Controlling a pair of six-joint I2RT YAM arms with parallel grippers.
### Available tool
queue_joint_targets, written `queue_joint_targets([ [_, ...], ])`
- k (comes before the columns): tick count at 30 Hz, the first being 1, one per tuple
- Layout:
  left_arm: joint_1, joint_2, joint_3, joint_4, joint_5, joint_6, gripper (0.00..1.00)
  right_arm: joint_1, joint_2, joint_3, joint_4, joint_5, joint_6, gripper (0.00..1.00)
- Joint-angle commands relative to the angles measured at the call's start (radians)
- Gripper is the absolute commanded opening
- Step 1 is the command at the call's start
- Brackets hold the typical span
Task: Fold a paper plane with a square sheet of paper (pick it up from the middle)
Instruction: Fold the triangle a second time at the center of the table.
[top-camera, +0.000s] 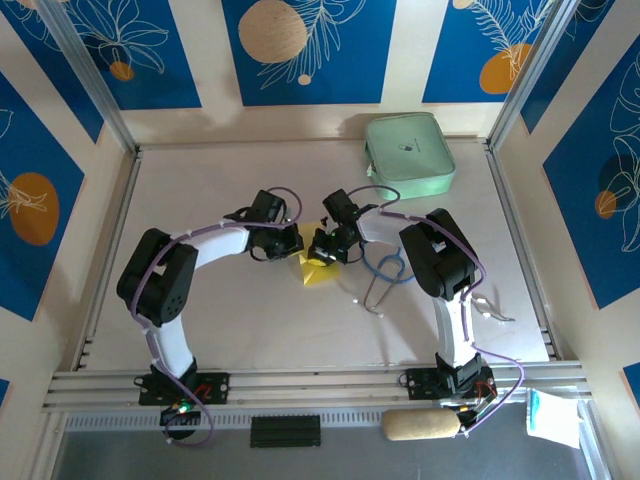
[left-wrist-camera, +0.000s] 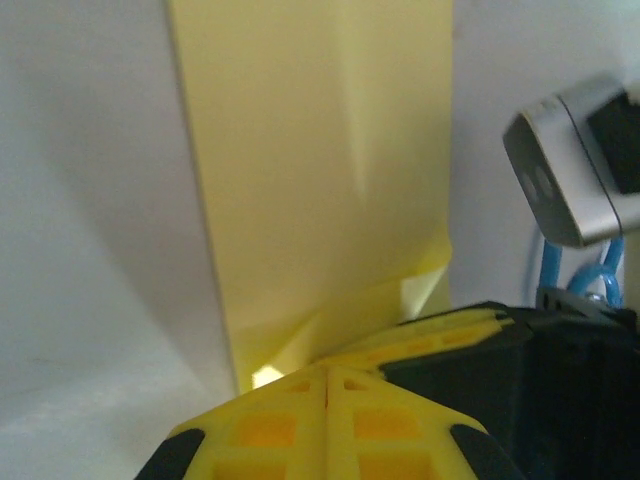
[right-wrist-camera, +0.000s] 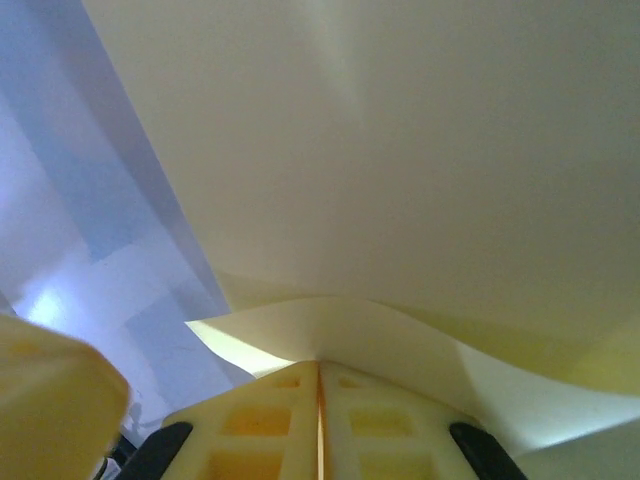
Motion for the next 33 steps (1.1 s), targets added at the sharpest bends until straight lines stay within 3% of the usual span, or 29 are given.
queue_joint_targets([
  [1,-0.011,0.023,-0.011,0.006,0.017,0.002,0.04,-0.007,0.021,-0.012,-0.061,0.03,0.003,0.09],
  [14,-0.02,0.09,-0.003,-0.006,-0.013,0.006,0.0,-0.013,0.01,-0.019,-0.042,0.009,0.003,0.08],
  [23,-0.02,0.115,-0.001,-0.022,-0.025,0.011,0.0,-0.028,-0.085,-0.034,0.044,-0.065,-0.036,0.09],
  [33,-0.02,0.114,-0.001,-0.02,-0.023,0.013,0.0,-0.048,-0.051,-0.027,0.018,-0.017,-0.08,0.09],
])
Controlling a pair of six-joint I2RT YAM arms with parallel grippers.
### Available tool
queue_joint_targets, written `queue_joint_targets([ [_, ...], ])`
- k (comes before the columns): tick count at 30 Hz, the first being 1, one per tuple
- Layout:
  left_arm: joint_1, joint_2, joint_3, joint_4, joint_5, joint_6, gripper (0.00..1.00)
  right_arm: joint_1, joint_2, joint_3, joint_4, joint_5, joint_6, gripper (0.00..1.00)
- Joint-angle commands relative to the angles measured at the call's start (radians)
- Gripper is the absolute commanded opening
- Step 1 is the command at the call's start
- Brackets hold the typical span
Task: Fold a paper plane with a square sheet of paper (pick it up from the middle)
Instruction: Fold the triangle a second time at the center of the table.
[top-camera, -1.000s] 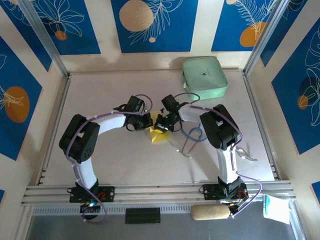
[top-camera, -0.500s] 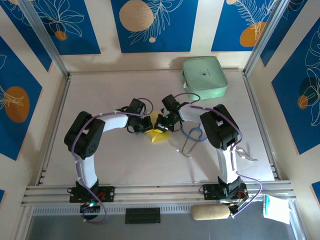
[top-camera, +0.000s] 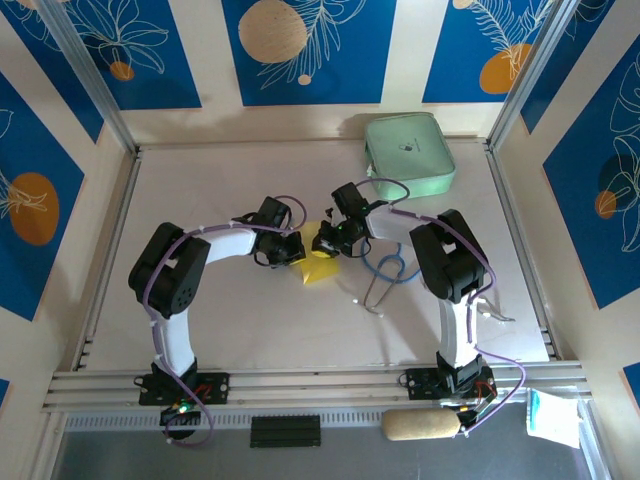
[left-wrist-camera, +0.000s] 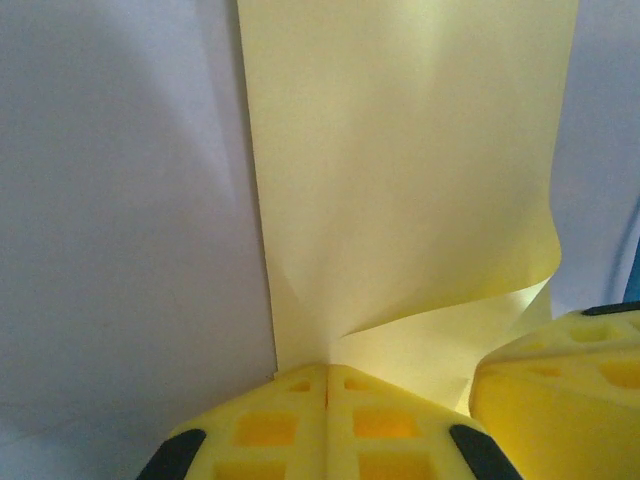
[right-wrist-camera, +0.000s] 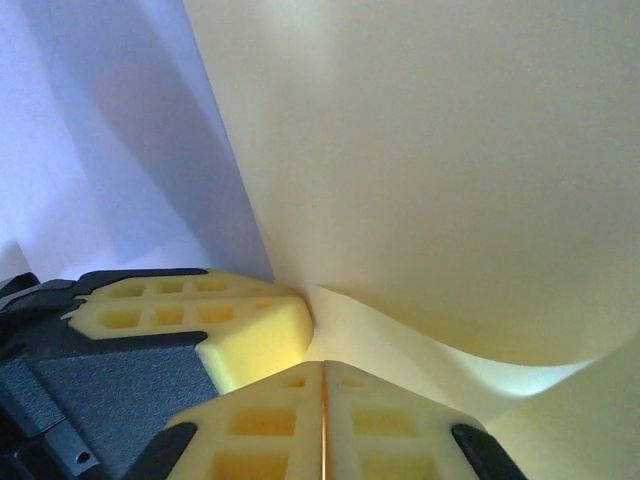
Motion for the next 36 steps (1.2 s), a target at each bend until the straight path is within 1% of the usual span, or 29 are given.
queue_joint_targets([
  [1,-0.006,0.029,-0.001,-0.023,-0.02,0.013,0.0,-0.004,0.01,-0.007,-0.019,0.011,-0.027,0.09],
  [11,-0.005,0.021,0.006,-0.027,-0.02,0.018,0.0,-0.032,0.03,-0.057,-0.01,0.069,-0.008,0.09],
  [16,-0.008,-0.022,0.031,-0.013,0.01,0.014,0.0,-0.04,0.044,-0.084,-0.007,0.085,-0.01,0.09],
  [19,-0.017,-0.071,0.041,-0.017,0.016,0.008,0.05,-0.042,0.052,-0.093,-0.005,0.09,-0.011,0.08],
  [24,-0.055,-0.133,0.001,-0.013,0.014,-0.03,0.13,-0.041,0.057,-0.099,-0.001,0.095,-0.009,0.08],
  [30,-0.11,-0.134,-0.05,0.015,0.017,-0.093,0.17,-0.042,0.059,-0.1,-0.008,0.099,-0.011,0.08],
  [36,-0.128,-0.105,-0.063,0.013,0.01,-0.109,0.18,-0.043,0.06,-0.099,-0.012,0.099,-0.016,0.08],
])
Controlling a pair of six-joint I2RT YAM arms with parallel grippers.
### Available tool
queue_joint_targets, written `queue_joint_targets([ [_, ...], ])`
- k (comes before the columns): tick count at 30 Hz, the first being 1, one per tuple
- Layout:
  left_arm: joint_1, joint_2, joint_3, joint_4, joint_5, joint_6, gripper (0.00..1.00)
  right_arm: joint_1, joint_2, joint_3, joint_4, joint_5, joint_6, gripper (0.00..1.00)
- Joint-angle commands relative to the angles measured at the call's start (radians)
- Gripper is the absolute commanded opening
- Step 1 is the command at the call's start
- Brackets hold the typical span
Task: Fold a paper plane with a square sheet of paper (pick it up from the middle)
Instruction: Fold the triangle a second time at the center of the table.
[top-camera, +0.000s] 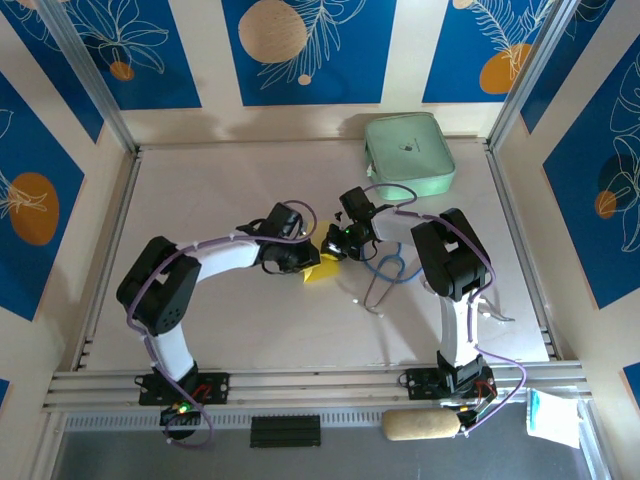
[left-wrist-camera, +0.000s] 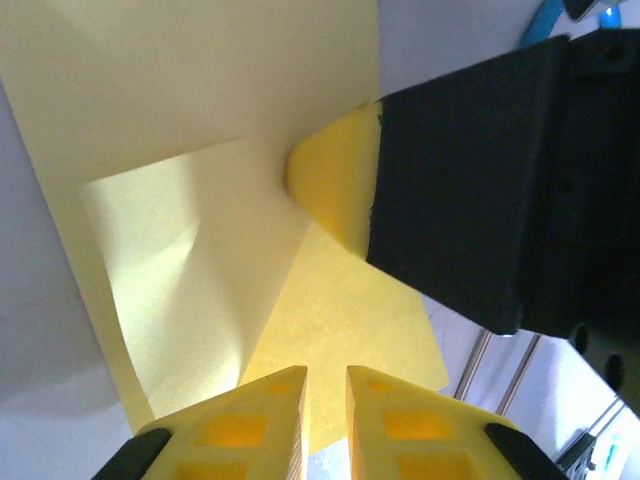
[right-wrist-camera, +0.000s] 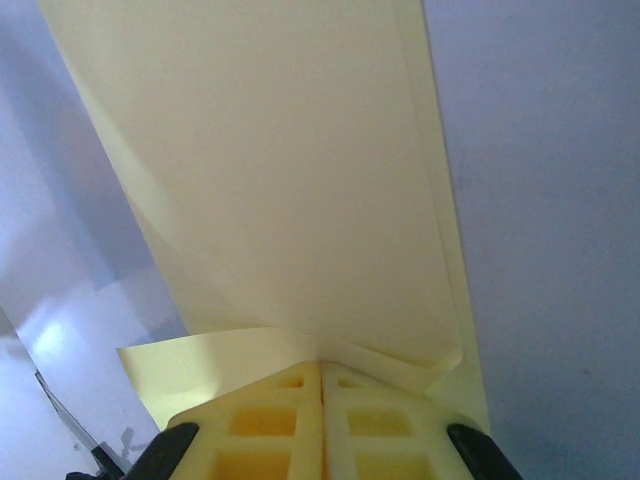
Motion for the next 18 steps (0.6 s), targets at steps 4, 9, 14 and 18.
queue_joint_targets([
  [4,-0.012,0.044,-0.014,-0.016,-0.009,-0.018,0.17,-0.004,0.051,-0.029,-0.054,0.064,-0.011,0.08],
  [9,-0.014,0.063,-0.023,-0.018,-0.021,-0.011,0.16,-0.005,0.055,-0.026,-0.058,0.063,-0.013,0.08],
  [14,-0.014,0.072,-0.037,-0.007,-0.017,-0.01,0.14,-0.008,0.056,-0.024,-0.064,0.065,-0.014,0.08],
  [18,-0.015,0.074,-0.047,0.0,-0.014,-0.008,0.13,-0.01,0.059,-0.023,-0.069,0.068,-0.013,0.08],
])
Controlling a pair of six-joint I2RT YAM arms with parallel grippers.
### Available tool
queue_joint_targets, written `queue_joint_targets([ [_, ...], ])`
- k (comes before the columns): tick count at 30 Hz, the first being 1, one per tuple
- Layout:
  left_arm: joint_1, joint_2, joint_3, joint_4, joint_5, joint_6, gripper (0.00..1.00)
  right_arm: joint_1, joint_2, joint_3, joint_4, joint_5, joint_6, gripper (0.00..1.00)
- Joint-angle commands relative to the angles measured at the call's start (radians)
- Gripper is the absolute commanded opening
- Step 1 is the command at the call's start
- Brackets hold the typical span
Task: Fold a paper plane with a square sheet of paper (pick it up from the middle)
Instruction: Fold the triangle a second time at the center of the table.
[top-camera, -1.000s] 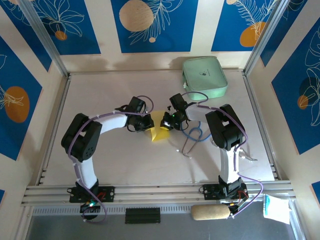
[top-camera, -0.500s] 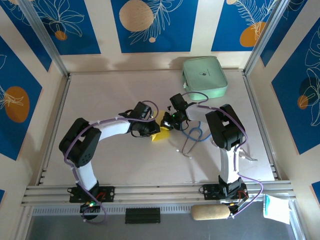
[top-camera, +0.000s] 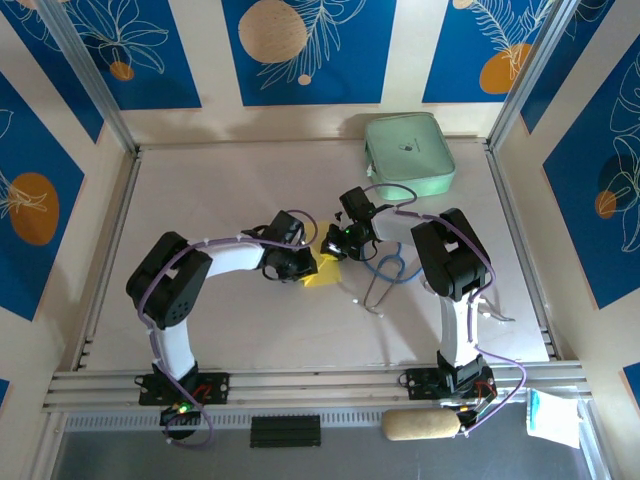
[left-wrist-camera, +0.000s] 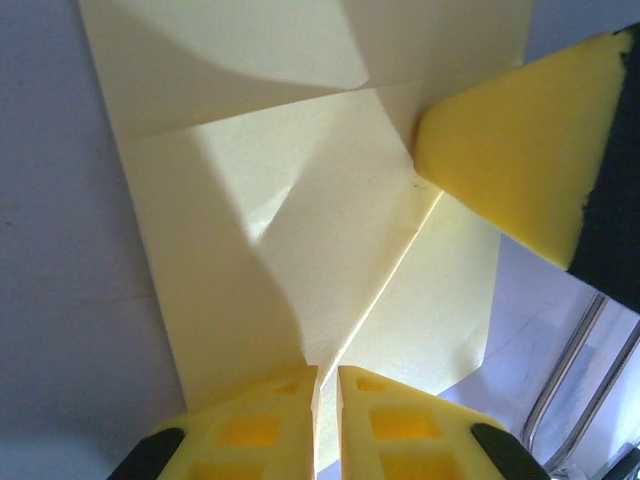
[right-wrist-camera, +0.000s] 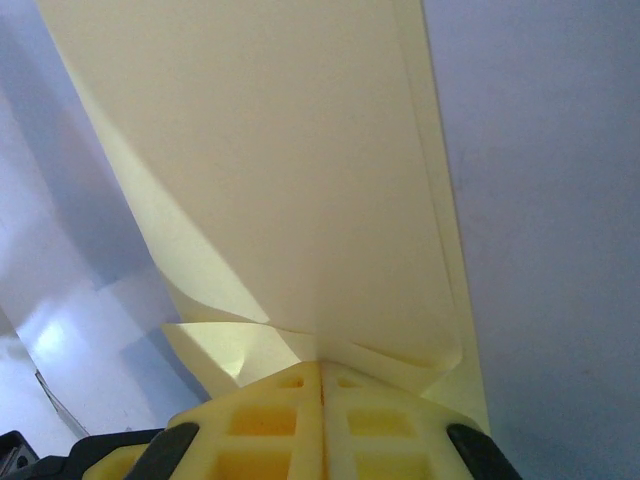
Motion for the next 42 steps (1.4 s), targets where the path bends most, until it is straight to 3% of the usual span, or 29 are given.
queue_joint_targets([
  [1,-0.011,0.011,-0.021,-0.003,-0.004,-0.004,0.13,-0.008,0.06,-0.023,-0.068,0.07,-0.013,0.08],
  [18,-0.017,-0.012,-0.091,-0.05,0.015,0.054,0.06,-0.011,0.075,-0.015,-0.094,0.08,-0.008,0.08],
  [33,-0.017,-0.179,-0.155,-0.199,-0.024,0.132,0.02,-0.009,0.085,-0.007,-0.101,0.076,-0.006,0.07],
  [38,-0.017,-0.26,-0.086,-0.133,-0.042,0.105,0.03,-0.007,0.08,-0.008,-0.101,0.075,-0.004,0.07],
  [42,-0.017,-0.229,-0.066,-0.022,-0.045,0.056,0.03,-0.006,0.082,-0.005,-0.096,0.071,0.001,0.07],
])
